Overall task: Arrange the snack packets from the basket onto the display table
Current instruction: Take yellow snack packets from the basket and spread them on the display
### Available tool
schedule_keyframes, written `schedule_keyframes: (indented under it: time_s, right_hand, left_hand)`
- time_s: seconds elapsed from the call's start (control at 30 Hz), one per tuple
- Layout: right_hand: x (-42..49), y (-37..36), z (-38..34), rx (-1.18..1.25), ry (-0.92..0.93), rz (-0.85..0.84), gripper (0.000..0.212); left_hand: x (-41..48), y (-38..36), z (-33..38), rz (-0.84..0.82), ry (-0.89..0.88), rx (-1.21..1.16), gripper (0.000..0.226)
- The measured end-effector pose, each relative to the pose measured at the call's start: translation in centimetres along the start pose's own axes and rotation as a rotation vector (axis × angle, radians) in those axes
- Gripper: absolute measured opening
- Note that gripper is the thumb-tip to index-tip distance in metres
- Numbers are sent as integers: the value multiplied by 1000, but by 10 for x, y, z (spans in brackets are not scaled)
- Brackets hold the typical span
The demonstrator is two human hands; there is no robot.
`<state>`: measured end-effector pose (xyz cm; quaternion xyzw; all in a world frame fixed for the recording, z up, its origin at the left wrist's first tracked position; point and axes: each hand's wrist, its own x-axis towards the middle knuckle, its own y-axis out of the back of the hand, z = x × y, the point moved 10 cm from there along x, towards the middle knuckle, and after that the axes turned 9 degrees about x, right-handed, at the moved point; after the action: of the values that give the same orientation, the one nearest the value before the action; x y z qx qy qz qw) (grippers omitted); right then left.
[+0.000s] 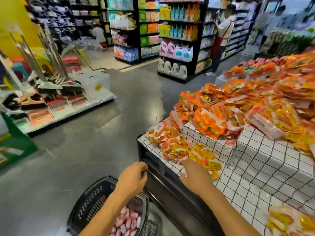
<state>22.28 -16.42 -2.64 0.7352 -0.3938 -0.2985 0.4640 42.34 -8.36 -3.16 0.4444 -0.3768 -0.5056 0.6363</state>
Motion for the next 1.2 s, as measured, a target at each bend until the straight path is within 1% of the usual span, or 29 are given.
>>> schedule_keyframes:
  time_s: [0.07,0.17,0.23,0.37,0.5,0.57,0.6,0.67,0.7,0.77,0.83,0.9,0.97,1.07,1.1,1.13,1.2]
  right_hand:
    - [22,-2,7,20,22,-6,42]
    - [55,-2,22,36,40,-4,33]
    - [80,-2,30,29,62,-14,31]
    - [126,-9,48,34,73,-67,42]
    - [157,-17,59,50,76,-91,52]
    - [169,-22,64,82,63,-98,55]
    - [174,-23,67,83,58,-96,55]
    - [186,-25,70,67,45,-89,57]
    - [189,-28,73,54,25,-102,58]
    - [197,-34,78,47,-14,-116,63]
    - [206,-38,77,52,-23,-119,67]
    - [213,-44,79,67,-49,-116,74]
    - [218,-47,80,73,-82,-95,80]
    - [223,-54,82,108,-107,-83,88]
    - [223,-55,83,116,-108,-79,90]
    - [224,-56,84,121,-111,-73,91]
    - [226,-58,85,121,-115,-76,92]
  left_hand:
    - [16,-7,-4,-5,30,-18,27]
    - [44,-17,-6,-19,75,-26,26]
    - [64,-24,-5,-38,104,-24,25]
    - [102,-37,-7,-63,134,-18,29]
    - [137,-46,-3,-55,124,-42,33]
    - [161,-48,0,-10,89,-80,42]
    - [174,-50,0,5,77,-98,50]
    - [204,-52,-6,43,89,-115,75]
    - [216,-57,-10,34,119,-101,85]
    - [239,-67,-15,-36,162,-76,96]
    - [258,-83,-18,-124,134,-21,101]
    - [268,-103,-27,-215,125,-30,104]
    - [274,-116,-32,-232,120,-31,105]
    - [280,-119,-39,-203,129,0,105]
    - [282,-119,-39,-213,127,-3,102]
    - [284,-118,-40,-229,118,-5,94]
    - [287,-111,-40,-208,93,-44,73]
